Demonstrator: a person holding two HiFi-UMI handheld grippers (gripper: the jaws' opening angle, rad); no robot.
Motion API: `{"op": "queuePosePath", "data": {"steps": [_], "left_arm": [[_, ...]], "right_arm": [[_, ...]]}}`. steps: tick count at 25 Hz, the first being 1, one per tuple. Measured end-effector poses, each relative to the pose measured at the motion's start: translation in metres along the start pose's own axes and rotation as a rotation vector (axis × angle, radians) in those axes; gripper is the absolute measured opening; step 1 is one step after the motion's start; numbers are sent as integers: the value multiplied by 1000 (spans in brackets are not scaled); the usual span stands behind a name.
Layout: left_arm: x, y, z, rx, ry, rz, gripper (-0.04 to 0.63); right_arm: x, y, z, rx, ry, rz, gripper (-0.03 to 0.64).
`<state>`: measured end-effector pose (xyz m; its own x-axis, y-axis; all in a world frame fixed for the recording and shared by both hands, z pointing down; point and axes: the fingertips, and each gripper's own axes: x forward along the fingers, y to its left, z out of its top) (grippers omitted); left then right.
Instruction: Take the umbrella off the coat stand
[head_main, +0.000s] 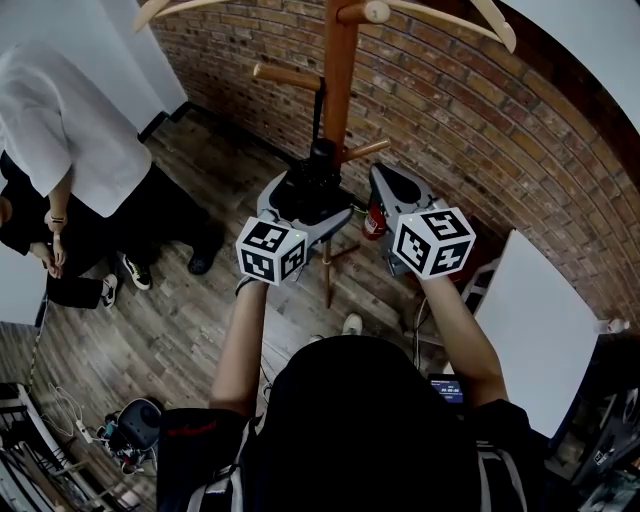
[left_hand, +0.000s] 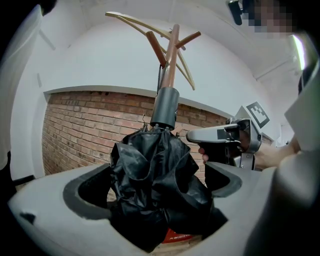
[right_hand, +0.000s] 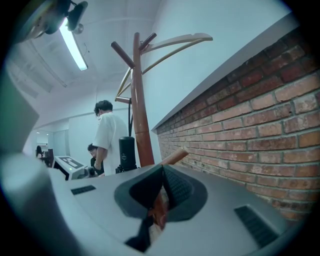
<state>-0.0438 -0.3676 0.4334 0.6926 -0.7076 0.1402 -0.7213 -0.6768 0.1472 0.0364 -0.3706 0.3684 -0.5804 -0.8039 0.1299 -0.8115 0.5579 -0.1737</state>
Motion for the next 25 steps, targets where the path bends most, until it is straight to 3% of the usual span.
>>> {"op": "queuePosePath", "data": {"steps": [25], "left_arm": [[20, 9, -3, 55, 43, 17, 554]], "right_arm": [[16, -13, -1, -5, 19, 13, 29]]}}
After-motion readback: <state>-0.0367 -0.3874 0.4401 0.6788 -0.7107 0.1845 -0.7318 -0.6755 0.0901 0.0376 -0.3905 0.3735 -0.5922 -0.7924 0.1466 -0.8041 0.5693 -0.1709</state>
